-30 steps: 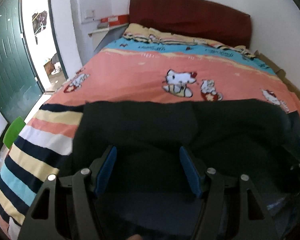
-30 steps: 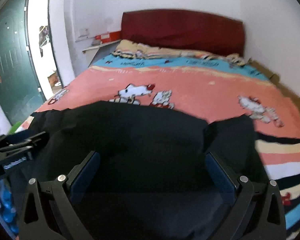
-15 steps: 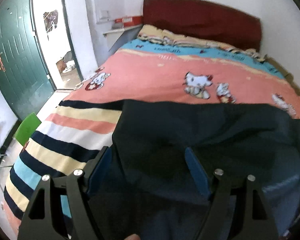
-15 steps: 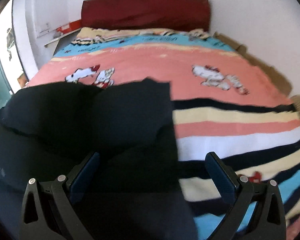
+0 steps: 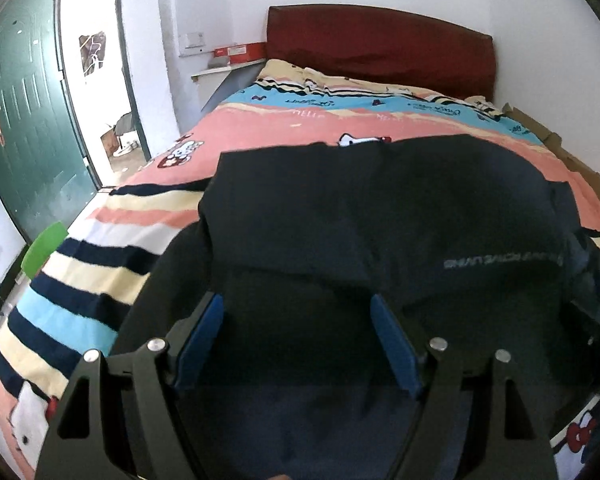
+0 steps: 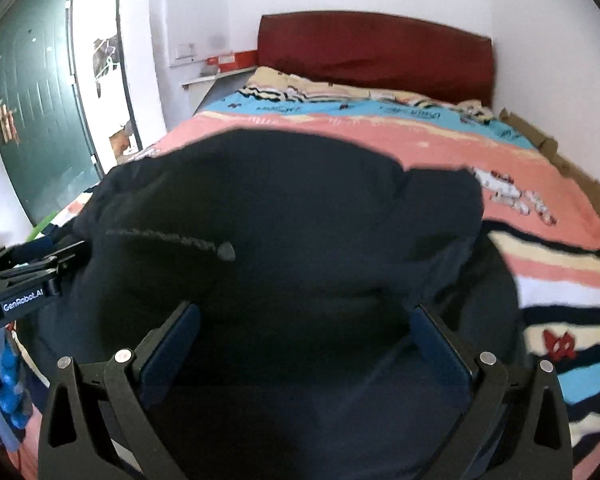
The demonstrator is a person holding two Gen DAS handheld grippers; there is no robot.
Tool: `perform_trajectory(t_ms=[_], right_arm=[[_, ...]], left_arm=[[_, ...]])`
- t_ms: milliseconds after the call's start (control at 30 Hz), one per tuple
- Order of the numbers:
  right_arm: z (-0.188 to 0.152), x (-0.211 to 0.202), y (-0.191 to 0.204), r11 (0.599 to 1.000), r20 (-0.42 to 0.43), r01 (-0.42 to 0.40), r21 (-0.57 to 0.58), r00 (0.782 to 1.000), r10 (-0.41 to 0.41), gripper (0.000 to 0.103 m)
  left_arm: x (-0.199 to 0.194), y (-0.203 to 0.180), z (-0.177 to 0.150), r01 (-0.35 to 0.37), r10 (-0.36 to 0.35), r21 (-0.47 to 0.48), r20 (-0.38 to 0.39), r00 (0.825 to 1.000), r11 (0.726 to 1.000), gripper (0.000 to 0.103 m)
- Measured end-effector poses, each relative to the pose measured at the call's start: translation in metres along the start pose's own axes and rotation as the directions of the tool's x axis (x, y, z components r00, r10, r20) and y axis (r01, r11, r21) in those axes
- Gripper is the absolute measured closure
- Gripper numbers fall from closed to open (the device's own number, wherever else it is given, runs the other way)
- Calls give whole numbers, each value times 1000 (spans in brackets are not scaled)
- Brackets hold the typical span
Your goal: Fold large clothes
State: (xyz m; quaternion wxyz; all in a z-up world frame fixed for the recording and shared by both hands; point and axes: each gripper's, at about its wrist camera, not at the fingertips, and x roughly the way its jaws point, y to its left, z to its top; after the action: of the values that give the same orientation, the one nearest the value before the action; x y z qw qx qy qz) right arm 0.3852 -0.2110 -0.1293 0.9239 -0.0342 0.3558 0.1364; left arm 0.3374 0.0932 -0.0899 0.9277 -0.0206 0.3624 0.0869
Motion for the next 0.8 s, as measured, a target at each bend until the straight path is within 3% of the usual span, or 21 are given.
perform_trajectory(t_ms=[400, 600, 700, 800], right_arm=[[-35, -4, -74, 988, -33, 130, 86, 991, -127, 1], [-36, -17, -90, 969, -46, 208, 137, 978, -203, 0], [-25, -27, -76, 977, -3, 182, 110, 983, -183, 0], [-8, -27, -50, 991, 41, 105, 80, 993, -109, 0]], left_arm=[[-5, 13, -15, 2, -2, -12, 22, 1000, 1000, 27], [-17, 23, -12, 12, -11, -44, 35, 999, 999, 27], [-17, 24, -2, 20, -18, -50, 48, 999, 999, 27], [-7, 23, 3, 18, -16, -56, 34, 999, 998, 27]])
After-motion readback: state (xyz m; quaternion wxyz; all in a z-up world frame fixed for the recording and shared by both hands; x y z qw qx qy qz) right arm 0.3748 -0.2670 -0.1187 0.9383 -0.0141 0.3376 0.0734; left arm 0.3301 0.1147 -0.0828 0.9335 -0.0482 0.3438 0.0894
